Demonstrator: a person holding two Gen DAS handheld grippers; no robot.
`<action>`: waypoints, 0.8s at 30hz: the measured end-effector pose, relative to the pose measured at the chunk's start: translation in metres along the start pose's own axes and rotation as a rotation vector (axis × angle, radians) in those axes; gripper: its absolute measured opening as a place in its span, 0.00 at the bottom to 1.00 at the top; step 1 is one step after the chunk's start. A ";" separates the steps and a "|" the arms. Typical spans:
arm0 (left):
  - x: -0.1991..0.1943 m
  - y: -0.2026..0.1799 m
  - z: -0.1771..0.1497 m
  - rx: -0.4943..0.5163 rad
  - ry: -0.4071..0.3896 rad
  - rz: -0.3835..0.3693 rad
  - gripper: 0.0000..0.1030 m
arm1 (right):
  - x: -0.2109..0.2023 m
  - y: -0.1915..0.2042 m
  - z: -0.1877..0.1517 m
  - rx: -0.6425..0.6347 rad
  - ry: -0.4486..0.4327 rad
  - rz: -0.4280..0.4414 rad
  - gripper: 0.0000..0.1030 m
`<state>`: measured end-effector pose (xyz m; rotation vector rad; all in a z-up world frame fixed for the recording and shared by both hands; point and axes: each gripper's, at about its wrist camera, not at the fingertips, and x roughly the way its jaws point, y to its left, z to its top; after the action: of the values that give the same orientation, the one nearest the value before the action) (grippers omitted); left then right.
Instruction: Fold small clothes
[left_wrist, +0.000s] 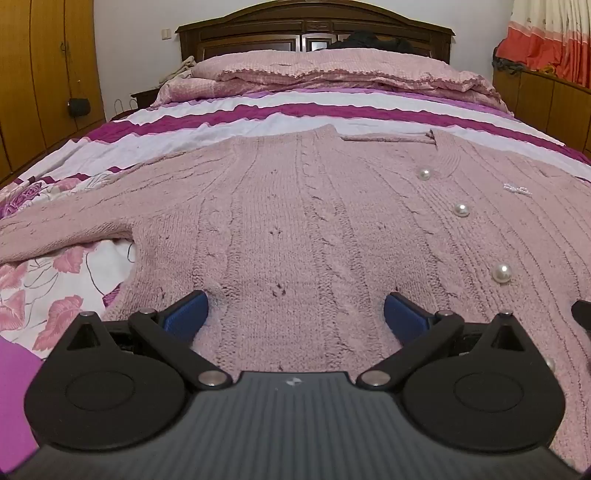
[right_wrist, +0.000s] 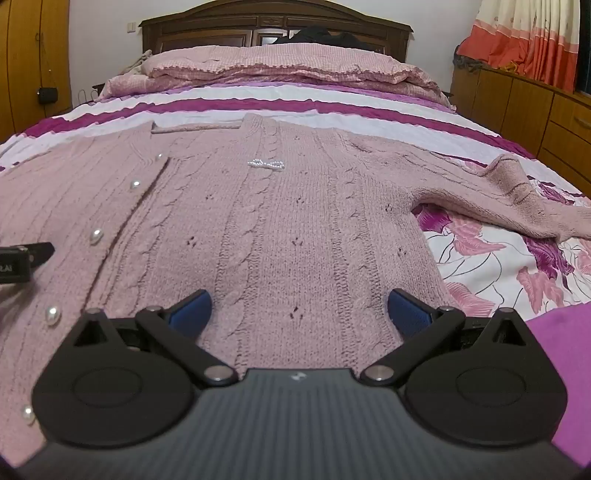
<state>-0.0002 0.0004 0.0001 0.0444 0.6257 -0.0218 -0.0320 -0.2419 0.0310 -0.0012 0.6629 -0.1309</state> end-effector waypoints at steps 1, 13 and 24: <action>0.000 0.000 0.000 0.003 0.000 0.002 1.00 | 0.000 0.000 0.000 0.000 0.000 0.000 1.00; 0.000 0.000 0.000 0.005 -0.002 0.004 1.00 | 0.000 0.000 0.000 -0.005 0.000 -0.004 1.00; 0.000 0.000 0.000 0.006 -0.004 0.005 1.00 | 0.001 0.001 -0.001 -0.007 0.001 -0.005 1.00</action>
<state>-0.0003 0.0005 -0.0002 0.0517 0.6212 -0.0191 -0.0318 -0.2414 0.0302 -0.0093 0.6643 -0.1335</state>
